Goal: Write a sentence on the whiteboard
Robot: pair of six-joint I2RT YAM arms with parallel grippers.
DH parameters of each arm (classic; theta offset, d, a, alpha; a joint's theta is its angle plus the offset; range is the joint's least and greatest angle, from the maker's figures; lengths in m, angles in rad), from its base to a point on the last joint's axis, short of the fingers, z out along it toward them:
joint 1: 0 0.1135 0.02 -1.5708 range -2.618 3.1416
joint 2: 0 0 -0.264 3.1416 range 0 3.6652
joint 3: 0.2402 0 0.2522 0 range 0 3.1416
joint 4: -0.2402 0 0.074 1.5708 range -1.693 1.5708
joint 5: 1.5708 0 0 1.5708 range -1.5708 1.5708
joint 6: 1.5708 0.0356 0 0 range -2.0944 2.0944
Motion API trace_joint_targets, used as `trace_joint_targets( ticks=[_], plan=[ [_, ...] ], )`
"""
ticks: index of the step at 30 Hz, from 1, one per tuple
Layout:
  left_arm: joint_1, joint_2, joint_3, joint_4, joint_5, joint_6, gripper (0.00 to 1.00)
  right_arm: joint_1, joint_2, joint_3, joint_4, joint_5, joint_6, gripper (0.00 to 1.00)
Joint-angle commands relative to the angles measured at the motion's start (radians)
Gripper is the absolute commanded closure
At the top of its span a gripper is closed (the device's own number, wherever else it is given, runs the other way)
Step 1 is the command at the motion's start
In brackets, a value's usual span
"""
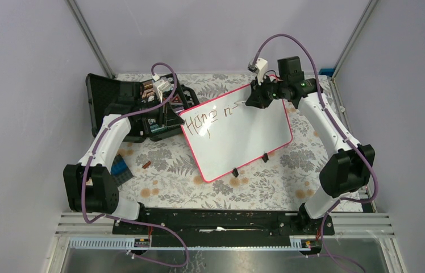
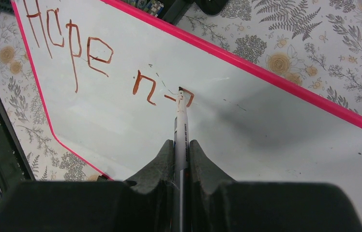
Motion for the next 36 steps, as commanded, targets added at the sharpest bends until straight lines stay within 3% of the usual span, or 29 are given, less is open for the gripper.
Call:
trace_joint_targets(
  ticks=[1,13,36],
  plan=[
    [-0.014,0.003,0.029,0.024,-0.001,0.057,1.0,0.015,0.0,0.01,0.015,-0.005,-0.008,1.0],
    [-0.014,0.006,0.028,0.025,-0.004,0.057,1.0,0.016,-0.041,-0.088,0.016,-0.009,-0.028,1.0],
    [-0.014,0.007,0.032,0.024,-0.009,0.057,1.0,-0.034,-0.067,-0.078,-0.002,0.036,-0.068,1.0]
  ],
)
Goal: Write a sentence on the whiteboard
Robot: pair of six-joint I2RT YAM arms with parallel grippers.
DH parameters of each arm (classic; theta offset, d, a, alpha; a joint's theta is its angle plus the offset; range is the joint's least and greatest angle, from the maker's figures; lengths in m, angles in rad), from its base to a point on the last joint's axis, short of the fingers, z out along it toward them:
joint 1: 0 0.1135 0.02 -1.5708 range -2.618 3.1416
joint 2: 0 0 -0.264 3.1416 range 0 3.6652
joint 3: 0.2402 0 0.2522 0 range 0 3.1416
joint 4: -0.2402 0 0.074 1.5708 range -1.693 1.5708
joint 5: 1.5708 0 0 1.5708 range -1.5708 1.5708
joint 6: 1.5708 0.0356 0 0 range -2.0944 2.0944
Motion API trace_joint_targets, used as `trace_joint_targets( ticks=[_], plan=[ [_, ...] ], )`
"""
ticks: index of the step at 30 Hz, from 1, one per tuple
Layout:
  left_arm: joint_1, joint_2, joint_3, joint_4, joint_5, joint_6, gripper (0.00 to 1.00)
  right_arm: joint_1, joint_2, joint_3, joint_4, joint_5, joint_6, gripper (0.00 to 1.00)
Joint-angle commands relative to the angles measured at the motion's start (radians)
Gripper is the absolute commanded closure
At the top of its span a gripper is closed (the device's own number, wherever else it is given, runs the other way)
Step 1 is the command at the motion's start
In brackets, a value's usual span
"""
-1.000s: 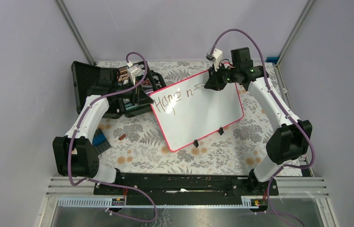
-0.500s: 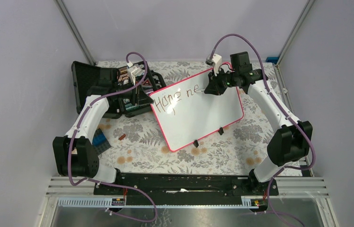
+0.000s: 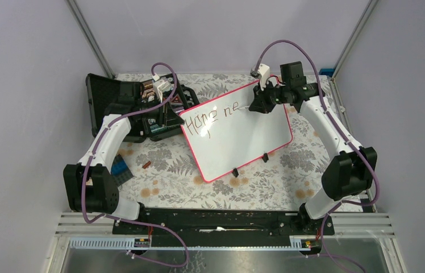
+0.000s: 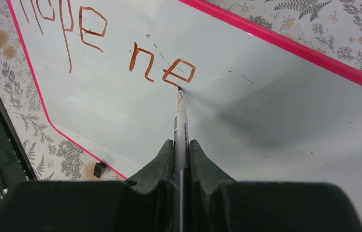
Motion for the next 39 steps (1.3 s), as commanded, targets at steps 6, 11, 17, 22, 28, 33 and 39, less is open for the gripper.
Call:
trace_joint_targets(
  ticks=[6,11,17,22,28,33,39],
  plan=[
    [-0.014,0.006,0.033,0.024,-0.003,0.055,1.0,-0.011,-0.062,0.021,-0.021,-0.018,-0.039,1.0],
    [-0.016,0.008,0.031,0.024,-0.003,0.057,1.0,-0.032,-0.089,0.023,0.016,-0.034,-0.013,1.0],
    [-0.016,0.003,0.03,0.024,-0.004,0.057,1.0,-0.041,-0.043,0.055,0.016,-0.02,-0.009,1.0],
    [-0.016,-0.001,0.024,0.024,-0.006,0.06,1.0,-0.04,-0.022,0.062,0.019,-0.026,-0.002,1.0],
    [-0.016,0.005,0.023,0.025,-0.003,0.06,1.0,-0.04,-0.007,0.083,0.019,-0.04,0.007,1.0],
    [-0.016,0.004,0.021,0.024,-0.002,0.062,1.0,-0.039,0.008,0.086,0.019,-0.04,0.009,1.0],
    [-0.016,0.005,0.02,0.024,-0.002,0.062,1.0,-0.039,0.008,0.06,0.019,-0.012,-0.012,1.0]
  ],
)
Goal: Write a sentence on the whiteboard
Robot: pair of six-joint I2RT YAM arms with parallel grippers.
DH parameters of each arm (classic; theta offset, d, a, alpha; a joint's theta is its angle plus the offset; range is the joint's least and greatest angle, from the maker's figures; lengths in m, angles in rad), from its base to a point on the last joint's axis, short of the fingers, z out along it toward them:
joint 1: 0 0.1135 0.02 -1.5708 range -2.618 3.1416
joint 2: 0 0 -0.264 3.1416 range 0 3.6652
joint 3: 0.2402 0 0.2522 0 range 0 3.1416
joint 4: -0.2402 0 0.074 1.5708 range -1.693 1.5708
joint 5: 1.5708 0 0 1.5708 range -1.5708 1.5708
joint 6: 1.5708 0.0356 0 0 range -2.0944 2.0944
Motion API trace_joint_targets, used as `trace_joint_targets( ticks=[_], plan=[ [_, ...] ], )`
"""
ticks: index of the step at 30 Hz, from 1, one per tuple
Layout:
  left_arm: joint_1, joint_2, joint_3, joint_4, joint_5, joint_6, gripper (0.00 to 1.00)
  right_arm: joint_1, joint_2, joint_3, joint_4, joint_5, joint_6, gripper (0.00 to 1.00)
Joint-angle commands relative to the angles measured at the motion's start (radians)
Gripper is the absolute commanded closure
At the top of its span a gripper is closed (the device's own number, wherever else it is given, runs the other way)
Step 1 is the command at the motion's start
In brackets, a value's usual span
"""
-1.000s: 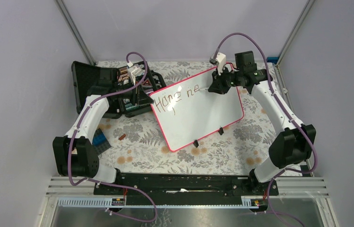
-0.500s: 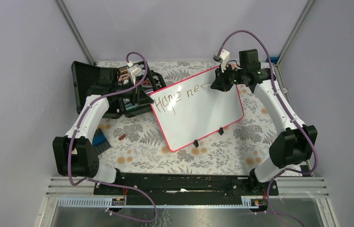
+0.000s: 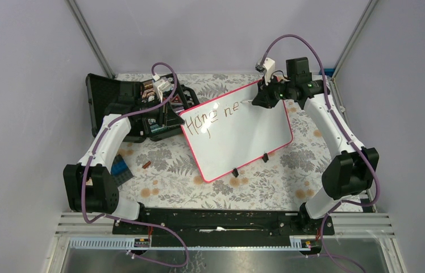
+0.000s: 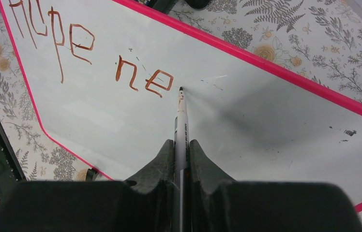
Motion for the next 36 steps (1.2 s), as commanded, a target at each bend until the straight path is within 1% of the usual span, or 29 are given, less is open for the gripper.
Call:
trace_joint_targets(
  ticks=[1,13,17,36],
  plan=[
    [-0.014,0.005,0.017,0.029,-0.005,0.062,1.0,-0.001,0.001,0.007,0.015,0.009,-0.015,1.0],
    [-0.014,0.007,0.018,0.029,-0.003,0.063,1.0,-0.003,-0.053,-0.097,0.016,0.049,-0.049,1.0],
    [-0.014,0.007,0.021,0.029,-0.003,0.061,1.0,-0.004,-0.059,-0.109,0.015,0.051,-0.054,1.0],
    [-0.015,0.01,0.024,0.028,-0.006,0.062,1.0,-0.038,0.01,0.03,0.017,0.035,-0.01,1.0]
  ],
)
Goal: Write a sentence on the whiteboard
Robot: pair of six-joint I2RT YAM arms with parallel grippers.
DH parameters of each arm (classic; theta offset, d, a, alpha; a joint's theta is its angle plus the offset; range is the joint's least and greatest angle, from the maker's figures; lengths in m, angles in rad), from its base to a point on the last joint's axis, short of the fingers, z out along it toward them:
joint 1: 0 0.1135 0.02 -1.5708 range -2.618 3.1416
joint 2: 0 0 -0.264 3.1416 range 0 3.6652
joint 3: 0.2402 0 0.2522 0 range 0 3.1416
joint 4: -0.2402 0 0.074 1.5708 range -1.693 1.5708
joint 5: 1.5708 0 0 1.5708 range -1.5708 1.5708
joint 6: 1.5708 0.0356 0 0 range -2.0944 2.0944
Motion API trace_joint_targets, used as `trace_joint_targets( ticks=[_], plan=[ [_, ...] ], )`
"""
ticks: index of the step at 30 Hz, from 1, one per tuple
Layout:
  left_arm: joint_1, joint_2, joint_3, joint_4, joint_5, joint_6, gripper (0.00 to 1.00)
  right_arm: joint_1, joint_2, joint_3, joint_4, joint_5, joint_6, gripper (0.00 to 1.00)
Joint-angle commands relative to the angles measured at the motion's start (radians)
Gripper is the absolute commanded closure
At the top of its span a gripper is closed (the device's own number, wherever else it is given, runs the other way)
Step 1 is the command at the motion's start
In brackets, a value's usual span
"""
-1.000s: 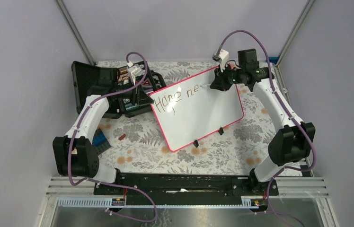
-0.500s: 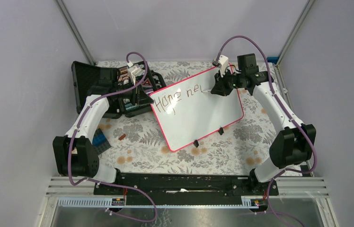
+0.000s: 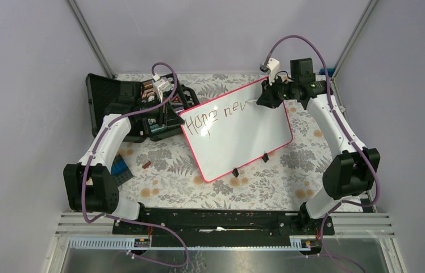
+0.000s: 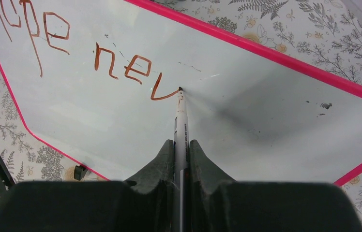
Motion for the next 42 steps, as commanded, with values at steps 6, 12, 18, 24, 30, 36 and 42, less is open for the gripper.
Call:
trace_joint_targets(
  ticks=[6,12,18,24,30,36,42],
  plan=[
    [-0.015,0.002,0.02,0.029,-0.007,0.061,1.0,-0.006,-0.035,0.015,0.015,-0.035,0.003,1.0],
    [-0.017,0.003,0.022,0.028,-0.001,0.06,1.0,-0.026,-0.07,-0.026,0.014,-0.054,0.008,1.0],
    [-0.017,0.002,0.021,0.029,-0.005,0.062,1.0,-0.034,-0.055,-0.032,0.015,-0.047,0.003,1.0],
    [-0.017,0.005,0.022,0.029,-0.006,0.062,1.0,-0.033,-0.022,-0.023,0.018,-0.045,0.002,1.0],
    [-0.018,0.005,0.022,0.029,-0.008,0.063,1.0,-0.033,-0.001,-0.005,0.016,-0.036,0.002,1.0],
    [-0.017,0.007,0.019,0.029,-0.008,0.064,1.0,-0.042,0.01,0.001,0.015,-0.007,-0.009,1.0],
    [-0.019,0.005,0.021,0.029,-0.01,0.065,1.0,-0.07,0.008,0.005,0.013,0.004,-0.02,1.0]
  ],
)
